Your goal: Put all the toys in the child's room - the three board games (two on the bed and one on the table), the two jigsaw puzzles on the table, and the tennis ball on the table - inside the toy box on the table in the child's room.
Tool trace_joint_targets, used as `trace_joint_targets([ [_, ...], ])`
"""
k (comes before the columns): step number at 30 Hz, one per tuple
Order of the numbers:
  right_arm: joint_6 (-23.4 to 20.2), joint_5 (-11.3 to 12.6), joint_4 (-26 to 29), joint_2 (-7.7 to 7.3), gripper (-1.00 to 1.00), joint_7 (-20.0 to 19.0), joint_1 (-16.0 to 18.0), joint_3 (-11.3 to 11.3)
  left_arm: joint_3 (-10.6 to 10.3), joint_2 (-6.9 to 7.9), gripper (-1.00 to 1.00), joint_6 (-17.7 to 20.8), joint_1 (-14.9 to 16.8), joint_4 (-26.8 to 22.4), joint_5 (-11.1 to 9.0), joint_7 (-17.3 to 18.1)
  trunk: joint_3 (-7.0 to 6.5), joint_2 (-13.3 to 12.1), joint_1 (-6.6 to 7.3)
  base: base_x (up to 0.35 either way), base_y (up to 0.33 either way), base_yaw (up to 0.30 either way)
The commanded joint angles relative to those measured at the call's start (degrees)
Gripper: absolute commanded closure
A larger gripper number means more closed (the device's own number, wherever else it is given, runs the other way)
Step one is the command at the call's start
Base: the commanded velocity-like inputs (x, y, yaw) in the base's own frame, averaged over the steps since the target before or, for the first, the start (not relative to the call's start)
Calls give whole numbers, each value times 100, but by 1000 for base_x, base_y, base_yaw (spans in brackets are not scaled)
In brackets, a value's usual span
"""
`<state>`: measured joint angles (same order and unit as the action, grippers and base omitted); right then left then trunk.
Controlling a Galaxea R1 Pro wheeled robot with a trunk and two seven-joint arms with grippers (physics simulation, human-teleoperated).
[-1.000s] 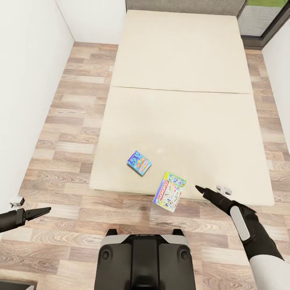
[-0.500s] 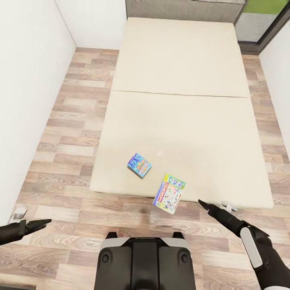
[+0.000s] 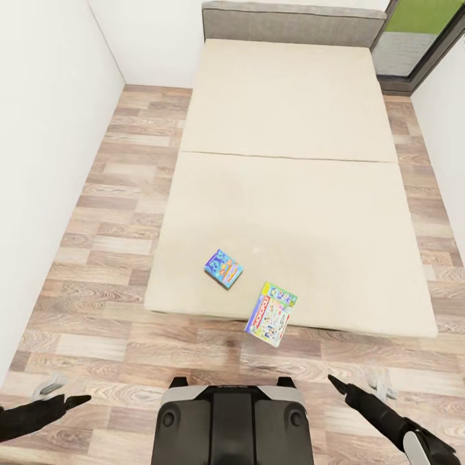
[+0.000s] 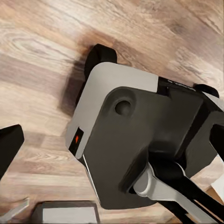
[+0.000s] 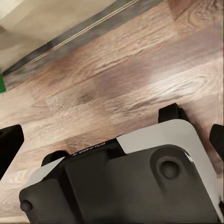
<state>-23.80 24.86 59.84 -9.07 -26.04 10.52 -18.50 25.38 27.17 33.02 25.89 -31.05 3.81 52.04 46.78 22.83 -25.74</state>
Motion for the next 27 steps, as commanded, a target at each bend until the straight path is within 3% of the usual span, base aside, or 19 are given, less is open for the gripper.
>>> trace_joint_targets([
  [1,73,48,-48,1,-100,-9,-31,-12,38,-85,-100,-58,6,47,35,-233,-4,9,-4,0,0,0],
  [4,452,43,-202,-4,-100,-7,-114,-17,39,-379,-100,-517,3,460,30,-1601,-32,9,-4,0,0,0],
  [6,544,40,-240,-5,-100,-6,-135,-17,38,-470,-100,-705,3,662,22,-2164,-51,9,-4,0,0,0],
  [7,564,39,-250,-6,-100,-6,-139,-16,38,-563,-100,-911,3,858,15,-2705,-60,9,-4,0,0,0],
  [8,581,37,-258,-6,-100,-4,-142,-16,38,-614,-100,-1023,3,952,18,-2964,-69,9,-4,0,0,0],
  [9,605,33,-269,-6,-100,-2,-150,-15,36,-730,-100,-1275,4,1132,23,-3446,-78,9,-4,0,0,0],
  [13,637,29,-287,-7,-100,13,-161,-14,25,-1071,-100,-2165,-1,1668,35,-4665,-116,9,-4,0,0,0],
  [15,646,28,-322,-7,-100,24,-163,-14,18,-1154,-100,-2576,-3,1955,38,-5169,-134,9,-4,0,0,0],
  [18,667,28,-447,-7,-100,32,-164,-14,13,-1218,-100,-3107,-4,2427,34,-5833,-162,9,-4,0,0,0],
  [24,681,27,-563,-7,-100,42,-165,-6,11,-1303,-100,-3565,-149,2932,21,-6215,-218,9,-4,0,0,0],
  [27,682,27,-580,-7,-100,49,-165,-4,11,-1454,-100,-3655,-384,3007,22,-6271,-246,9,-4,0,0,0],
])
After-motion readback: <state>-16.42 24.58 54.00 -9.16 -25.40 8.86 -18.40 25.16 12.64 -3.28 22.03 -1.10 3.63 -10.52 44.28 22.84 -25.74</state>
